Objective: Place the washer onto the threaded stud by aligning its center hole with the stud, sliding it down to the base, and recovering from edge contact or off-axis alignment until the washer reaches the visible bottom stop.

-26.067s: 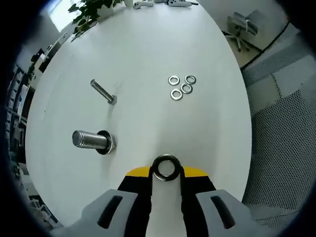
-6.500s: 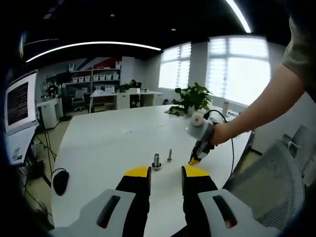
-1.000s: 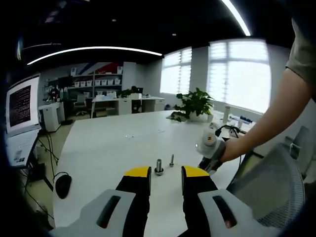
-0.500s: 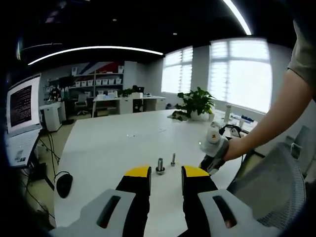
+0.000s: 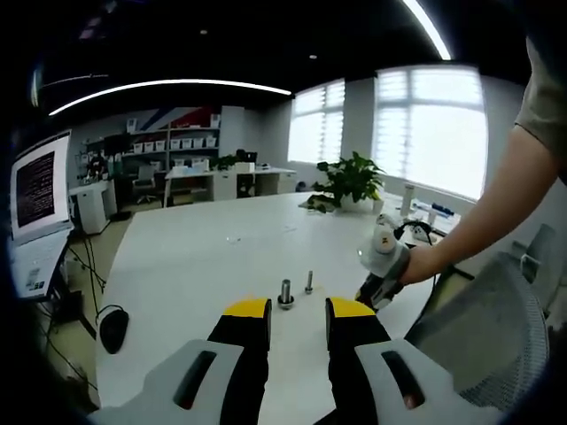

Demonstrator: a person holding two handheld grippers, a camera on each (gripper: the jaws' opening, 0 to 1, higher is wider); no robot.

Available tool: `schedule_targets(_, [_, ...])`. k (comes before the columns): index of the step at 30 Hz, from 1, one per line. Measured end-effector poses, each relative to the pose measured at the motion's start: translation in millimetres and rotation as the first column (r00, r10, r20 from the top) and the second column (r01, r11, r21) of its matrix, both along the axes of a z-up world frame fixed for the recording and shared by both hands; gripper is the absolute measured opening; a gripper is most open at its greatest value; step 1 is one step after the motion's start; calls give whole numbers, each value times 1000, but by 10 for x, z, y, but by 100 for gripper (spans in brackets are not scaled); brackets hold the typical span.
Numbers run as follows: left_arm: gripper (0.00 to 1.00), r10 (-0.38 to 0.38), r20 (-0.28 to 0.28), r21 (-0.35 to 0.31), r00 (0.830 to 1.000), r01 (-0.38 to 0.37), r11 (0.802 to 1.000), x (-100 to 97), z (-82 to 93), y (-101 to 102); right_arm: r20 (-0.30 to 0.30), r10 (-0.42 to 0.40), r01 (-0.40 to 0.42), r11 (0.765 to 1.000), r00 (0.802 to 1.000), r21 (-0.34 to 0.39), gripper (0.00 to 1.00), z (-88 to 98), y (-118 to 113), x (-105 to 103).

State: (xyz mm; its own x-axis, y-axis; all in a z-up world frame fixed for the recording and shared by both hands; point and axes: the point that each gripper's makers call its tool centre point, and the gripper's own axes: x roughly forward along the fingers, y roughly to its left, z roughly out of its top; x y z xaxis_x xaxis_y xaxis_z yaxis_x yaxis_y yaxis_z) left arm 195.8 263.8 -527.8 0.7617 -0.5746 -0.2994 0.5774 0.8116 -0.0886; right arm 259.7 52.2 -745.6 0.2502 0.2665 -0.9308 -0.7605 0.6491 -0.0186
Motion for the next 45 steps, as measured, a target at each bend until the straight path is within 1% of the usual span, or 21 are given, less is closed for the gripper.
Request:
schedule_targets(4, [22, -3, -4, 2, 1000, 3, 1000, -2, -13, -7, -5, 10, -10, 1000, 1000, 3, 23, 2, 18, 11])
schedule_targets(7, [22, -6, -6, 2, 1000, 6, 1000, -3, -17, -12, -6, 40, -40, 999, 999, -4, 23, 4, 22, 15])
schedule_targets(10, [22, -8, -8, 2, 1000, 8, 1000, -7, -20, -16, -17, 48, -48, 999, 999, -7, 22, 3, 18, 9])
schedule_targets(16, [22, -9, -8, 1, 1000, 9, 1000, -10, -19, -13, -56, 128, -131, 990, 990, -53, 20, 11, 1, -15])
schedule_targets(21, [22, -7, -10, -2, 1000, 7, 1000, -8, -21, -7, -74, 132, -138, 987, 988, -87, 17, 3, -10, 14])
schedule_targets(23, [22, -7, -11, -1, 1000, 7, 1000, -9, -24, -8, -77, 137, -144, 986, 988, -90, 16, -1, -14, 22])
schedule_targets(27, [22, -9, -11, -2, 1000, 9, 1000, -7, -22, -12, -100, 172, -183, 977, 980, -109, 16, -4, -13, 21])
schedule_targets(31, [22, -6, -14, -1, 1000, 6, 1000, -7, -28, -8, -126, 183, -200, 971, 975, -132, 15, -12, -11, 27])
schedule_targets(37, [22, -9, -13, -1, 1000, 9, 1000, -12, -26, -15, -164, 176, -202, 966, 971, -161, 15, -17, -9, 35])
schedule_targets(43, [22, -4, -13, -5, 1000, 4, 1000, -7, -19, -2, -172, 173, -202, 965, 970, -166, 14, -16, -21, 32])
schedule_targets(44, [22, -4, -12, -4, 1000, 4, 1000, -7, -19, -2, -167, 211, -240, 953, 963, -182, 14, -18, -16, 24])
schedule_targets(45, [22, -5, -14, 0, 1000, 5, 1000, -10, -24, -2, -163, 216, -246, 951, 963, -190, 14, -19, -10, 22])
